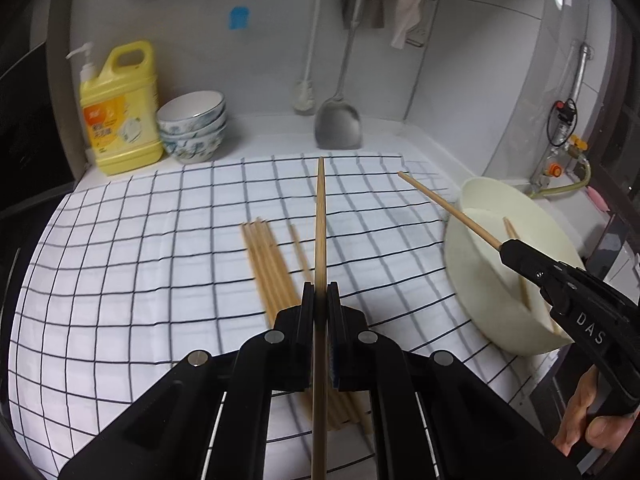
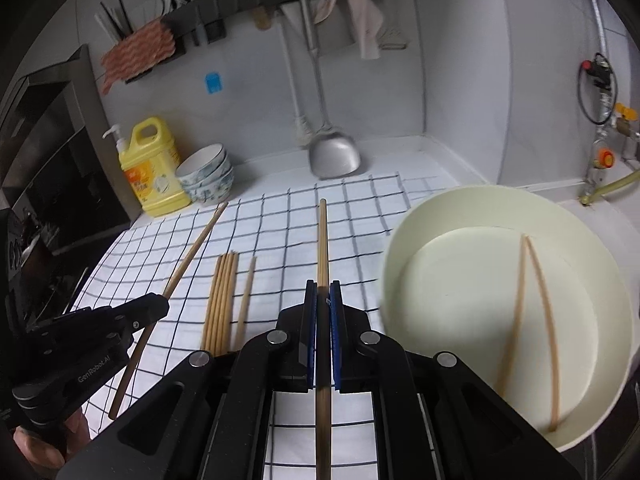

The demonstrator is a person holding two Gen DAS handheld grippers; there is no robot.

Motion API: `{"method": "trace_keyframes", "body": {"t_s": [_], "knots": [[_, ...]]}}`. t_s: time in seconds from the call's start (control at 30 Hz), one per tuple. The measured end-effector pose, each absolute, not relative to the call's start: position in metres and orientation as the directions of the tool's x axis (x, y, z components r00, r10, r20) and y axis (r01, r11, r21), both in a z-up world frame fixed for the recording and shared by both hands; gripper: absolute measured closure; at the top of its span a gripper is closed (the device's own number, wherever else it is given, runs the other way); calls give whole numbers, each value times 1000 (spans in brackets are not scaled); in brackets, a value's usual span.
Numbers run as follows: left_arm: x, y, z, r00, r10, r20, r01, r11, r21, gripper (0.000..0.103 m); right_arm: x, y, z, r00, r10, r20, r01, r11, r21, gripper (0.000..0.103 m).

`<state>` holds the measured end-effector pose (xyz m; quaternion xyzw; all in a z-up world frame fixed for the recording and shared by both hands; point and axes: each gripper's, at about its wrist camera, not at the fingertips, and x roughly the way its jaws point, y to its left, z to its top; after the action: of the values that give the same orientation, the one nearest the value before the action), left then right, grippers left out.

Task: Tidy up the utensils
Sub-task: 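Lift the held chopsticks with both tools and carry them toward the basin, then open both tools to drop the chopsticks into the cream basin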

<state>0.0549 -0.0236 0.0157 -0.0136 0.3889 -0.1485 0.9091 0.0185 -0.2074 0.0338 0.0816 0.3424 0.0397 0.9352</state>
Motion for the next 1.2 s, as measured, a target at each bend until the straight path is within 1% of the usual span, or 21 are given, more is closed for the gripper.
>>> {"method": "trace_keyframes", "body": {"t_s": [0.5,0.67,0.83,0.97,1.2], "knots": [[56,-128,53,623,-389,-679,415,900,-134,96,-12,-306,59,805,22,-592,175,946,273,97],[62,-171,45,579,-411,-704,462,877,-132,96,-18,-336,59,800,-15,-600,234,928,289,97],[67,-209,31,542,-418,-729,497,859,-123,96,-19,-367,45,782,9,-623,270,897,351,97],[72,-230,21,503,-427,-751,509,849,-141,96,-17,-381,36,766,24,-643,290,879,379,97],[80,-251,9,481,-402,-779,515,849,-121,96,-14,-393,24,748,32,-663,319,859,401,97]]}}
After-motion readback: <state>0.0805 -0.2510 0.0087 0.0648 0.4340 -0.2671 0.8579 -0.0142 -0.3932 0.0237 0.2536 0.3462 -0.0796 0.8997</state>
